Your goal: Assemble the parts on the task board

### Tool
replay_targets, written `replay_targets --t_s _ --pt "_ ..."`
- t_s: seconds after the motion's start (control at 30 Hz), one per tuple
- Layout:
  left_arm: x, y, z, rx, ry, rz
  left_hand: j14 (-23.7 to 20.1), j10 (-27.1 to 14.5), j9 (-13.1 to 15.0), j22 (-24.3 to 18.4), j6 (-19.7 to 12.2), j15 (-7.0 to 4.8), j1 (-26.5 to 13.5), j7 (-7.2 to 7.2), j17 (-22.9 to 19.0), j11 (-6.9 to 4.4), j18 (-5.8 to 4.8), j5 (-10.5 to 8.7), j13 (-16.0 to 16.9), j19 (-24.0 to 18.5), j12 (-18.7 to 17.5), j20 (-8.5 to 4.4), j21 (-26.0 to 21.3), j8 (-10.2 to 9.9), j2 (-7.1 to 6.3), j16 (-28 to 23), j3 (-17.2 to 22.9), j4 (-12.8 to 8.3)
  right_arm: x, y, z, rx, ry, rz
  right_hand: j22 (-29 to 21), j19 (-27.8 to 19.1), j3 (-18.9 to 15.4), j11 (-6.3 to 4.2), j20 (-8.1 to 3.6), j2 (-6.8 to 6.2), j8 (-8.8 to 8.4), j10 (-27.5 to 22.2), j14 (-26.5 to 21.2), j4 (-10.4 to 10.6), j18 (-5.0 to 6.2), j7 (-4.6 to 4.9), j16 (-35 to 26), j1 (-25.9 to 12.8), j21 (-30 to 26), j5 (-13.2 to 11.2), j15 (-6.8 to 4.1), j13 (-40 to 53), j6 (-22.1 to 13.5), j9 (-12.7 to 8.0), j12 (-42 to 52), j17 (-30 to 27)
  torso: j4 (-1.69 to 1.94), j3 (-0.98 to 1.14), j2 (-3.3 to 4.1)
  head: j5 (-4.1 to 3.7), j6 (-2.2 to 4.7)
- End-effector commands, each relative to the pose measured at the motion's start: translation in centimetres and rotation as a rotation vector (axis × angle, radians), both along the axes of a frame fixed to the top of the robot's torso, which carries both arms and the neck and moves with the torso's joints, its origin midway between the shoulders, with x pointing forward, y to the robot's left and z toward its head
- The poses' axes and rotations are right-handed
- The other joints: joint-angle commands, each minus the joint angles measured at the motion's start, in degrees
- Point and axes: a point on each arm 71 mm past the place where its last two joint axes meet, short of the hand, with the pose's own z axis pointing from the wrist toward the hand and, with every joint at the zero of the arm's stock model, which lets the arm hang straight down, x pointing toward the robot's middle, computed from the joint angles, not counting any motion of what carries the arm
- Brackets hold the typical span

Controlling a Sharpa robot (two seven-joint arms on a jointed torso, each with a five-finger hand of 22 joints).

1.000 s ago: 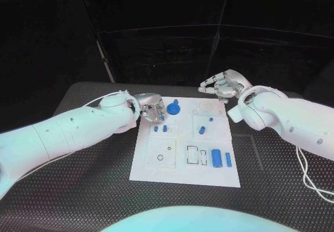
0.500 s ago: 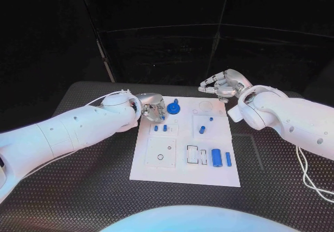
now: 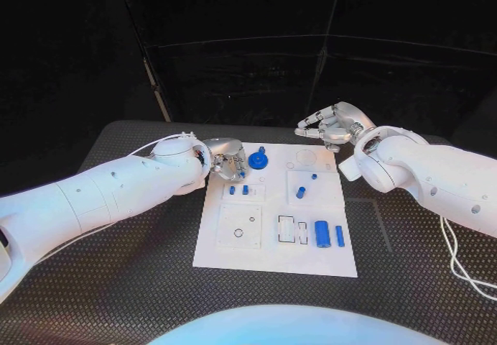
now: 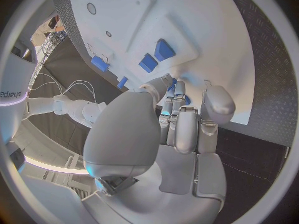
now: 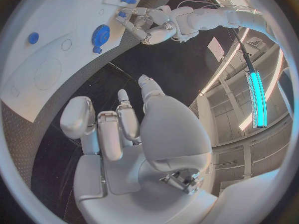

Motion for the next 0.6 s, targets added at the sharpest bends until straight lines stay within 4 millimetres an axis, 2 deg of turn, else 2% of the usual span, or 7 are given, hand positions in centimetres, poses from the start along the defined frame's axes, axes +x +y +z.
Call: replay_targets --t_s 0.03,0.2,0.43,0.47,0.53,0.57,0.6 --pt "-0.1 0.02 -0.25 0.01 0.023 -0.003 1.57 -0.47 -0.26 3.42 -2.98 0.26 -0.95 0.22 -0.18 0.02 -0.63 -0.2 -0.04 -0.52 -0.46 0.13 -0.33 -0.21 -0.32 -0.14 0.64 -0.14 0.0 0.1 0.16 0.002 -0.007 0.01 -0.06 0.1 -0.1 -0.06 -0.33 0.65 0.2 -0.18 4.27 0.09 -0.05 0.1 -0.34 0.12 -0.29 0.2 -0.49 -0.06 -0.33 -0.07 0.04 6.72 0.04 0.0 -0.02 -0.04 0.01" --pt "-0.06 0.07 -0.17 0.004 0.013 0.0 1.5 -1.34 -0.22 3.55 -6.66 0.27 -1.57 -0.06 -0.45 0.1 -0.6 -0.22 -0.12 -0.59 -1.18 0.19 -0.48 -0.18 -1.1 -0.19 1.44 -0.29 0.01 0.08 0.15 0.001 -0.006 0.01 -0.17 0.04 -0.11 -0.05 -0.33 0.66 0.21 -0.3 4.23 0.1 -0.03 0.11 -0.42 0.14 -0.34 0.19 -0.49 -0.22 -0.35 -0.07 -0.08 6.55 0.02 -0.01 0.02 -0.01 0.04" --pt "0.02 0.19 -0.11 -0.001 0.003 0.008 1.39 -2.23 -0.18 3.5 -8.13 0.49 -2.12 -0.12 -0.79 0.42 -0.56 -0.26 -0.21 -0.75 -1.55 0.35 -0.97 -0.15 -1.6 -0.31 1.78 -0.31 0.03 -0.08 0.1 -0.012 -0.005 0.01 -1.0 -0.38 -0.16 0.0 -0.32 0.51 0.1 -1.33 4.12 -0.06 0.12 0.18 -0.65 0.42 -0.77 -0.03 -0.46 -1.47 -0.67 -0.13 -1.13 6.1 0.02 -0.01 0.02 -0.05 0.08" --pt "0.03 0.23 -0.11 -0.001 0.002 0.009 1.38 -2.34 -0.18 3.5 -8.36 0.52 -2.2 -0.16 -0.83 0.45 -0.55 -0.26 -0.21 -0.77 -1.56 0.38 -1.03 -0.15 -1.68 -0.32 1.8 -0.31 0.04 -0.13 0.08 -0.018 -0.006 0.01 -1.26 -0.52 -0.17 0.02 -0.3 0.5 0.09 -2.42 4.07 -0.09 0.16 0.21 -0.73 0.52 -0.92 -0.15 -0.45 -2.83 -0.77 -0.14 -2.31 5.96 0.02 -0.01 0.02 -0.05 0.08" --pt "0.04 0.32 -0.12 0.001 0.002 0.013 1.35 -2.55 -0.18 3.5 -8.86 0.57 -2.36 -0.23 -0.91 0.52 -0.55 -0.26 -0.22 -0.8 -1.58 0.43 -1.1 -0.16 -1.82 -0.34 1.86 -0.31 0.08 -0.26 -0.03 -0.039 -0.003 0.013 -1.89 -0.86 -0.18 0.02 -0.28 0.6 0.12 -7.79 3.75 -0.01 0.27 0.2 -1.39 0.77 -1.33 -0.63 -0.44 -9.86 -1.0 -0.12 -8.62 4.76 0.03 -0.03 0.0 -0.11 0.08" --pt "0.04 0.34 -0.12 0.001 0.002 0.015 1.35 -2.55 -0.18 3.5 -8.87 0.57 -2.36 -0.24 -0.91 0.52 -0.55 -0.26 -0.22 -0.8 -1.58 0.43 -1.1 -0.15 -1.82 -0.34 1.86 -0.31 0.09 -0.3 -0.11 -0.051 0.003 0.016 -3.13 -1.5 -0.16 0.02 -0.27 0.65 0.14 -11.85 3.23 0.06 0.47 0.2 -2.38 0.93 -2.02 -1.46 -0.48 -15.18 -1.12 -0.12 -13.66 2.99 0.04 -0.03 -0.01 -0.14 0.09" --pt "0.02 0.4 -0.12 0.002 0.001 0.019 1.39 -2.64 -0.18 3.5 -9.03 0.59 -2.38 -0.23 -0.71 0.54 -0.54 -0.25 -0.22 -0.81 -1.59 0.45 -1.15 -0.15 -1.84 -0.23 1.91 -0.34 0.11 -0.41 -0.25 -0.075 0.012 0.022 -5.78 -2.86 -0.18 0.1 -0.29 0.7 0.12 -17.56 2.21 0.18 0.94 0.22 -4.26 1.09 -3.5 -3.41 -0.42 -22.44 -1.31 -0.12 -20.84 -0.27 0.04 -0.03 -0.02 -0.15 0.09"
